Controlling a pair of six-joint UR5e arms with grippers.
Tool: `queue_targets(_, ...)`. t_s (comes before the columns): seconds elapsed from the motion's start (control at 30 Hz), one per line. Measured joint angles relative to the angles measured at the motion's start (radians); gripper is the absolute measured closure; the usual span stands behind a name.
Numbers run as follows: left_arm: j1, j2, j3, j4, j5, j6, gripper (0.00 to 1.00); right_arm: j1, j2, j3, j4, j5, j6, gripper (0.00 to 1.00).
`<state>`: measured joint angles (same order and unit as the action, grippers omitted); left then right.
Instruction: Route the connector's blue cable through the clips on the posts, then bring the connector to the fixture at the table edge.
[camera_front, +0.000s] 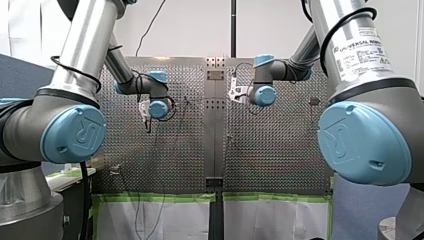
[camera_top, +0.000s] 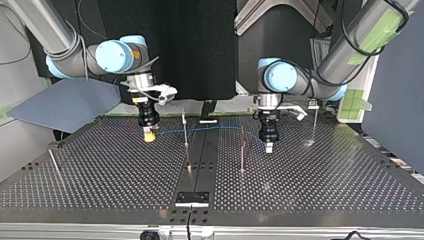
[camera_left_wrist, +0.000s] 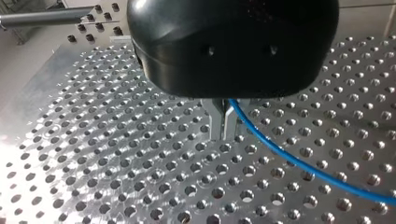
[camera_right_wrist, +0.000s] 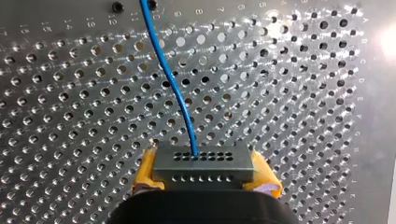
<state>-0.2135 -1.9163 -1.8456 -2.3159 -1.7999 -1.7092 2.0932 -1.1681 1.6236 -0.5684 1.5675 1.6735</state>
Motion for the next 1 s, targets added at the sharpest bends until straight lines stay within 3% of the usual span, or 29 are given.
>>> queue_targets(0.33, 0.002, -0.055, 0.028, -0.023, 0.005, 0.02, 0.95, -0.023, 0.009, -0.015, -0.003, -0.001, 0.01, 0.99)
queue_targets(0.6, 0.008, -0.062, 0.043, -0.026, 0.007, 0.021, 0.95, -0.055, 0.026, -0.018, -0.011, -0.003, 0.022, 0.99)
queue_targets(0.73, 0.011, -0.062, 0.045, -0.028, 0.008, 0.02, 0.86, -0.068, 0.029, -0.018, -0.016, -0.012, 0.027, 0.99)
queue_targets(0.77, 0.012, -0.062, 0.045, -0.028, 0.008, 0.02, 0.78, -0.071, 0.03, -0.018, -0.016, -0.015, 0.027, 0.99)
queue_targets(0.83, 0.012, -0.062, 0.045, -0.028, 0.008, 0.02, 0.74, -0.074, 0.03, -0.018, -0.016, -0.017, 0.028, 0.99)
queue_targets(0.87, 0.011, -0.062, 0.045, -0.028, 0.008, 0.02, 0.6, -0.075, 0.03, -0.018, -0.015, -0.02, 0.028, 0.99)
queue_targets(1.0, 0.01, -0.062, 0.045, -0.028, 0.008, 0.02, 0.49, -0.075, 0.031, -0.018, -0.012, -0.027, 0.027, 0.99)
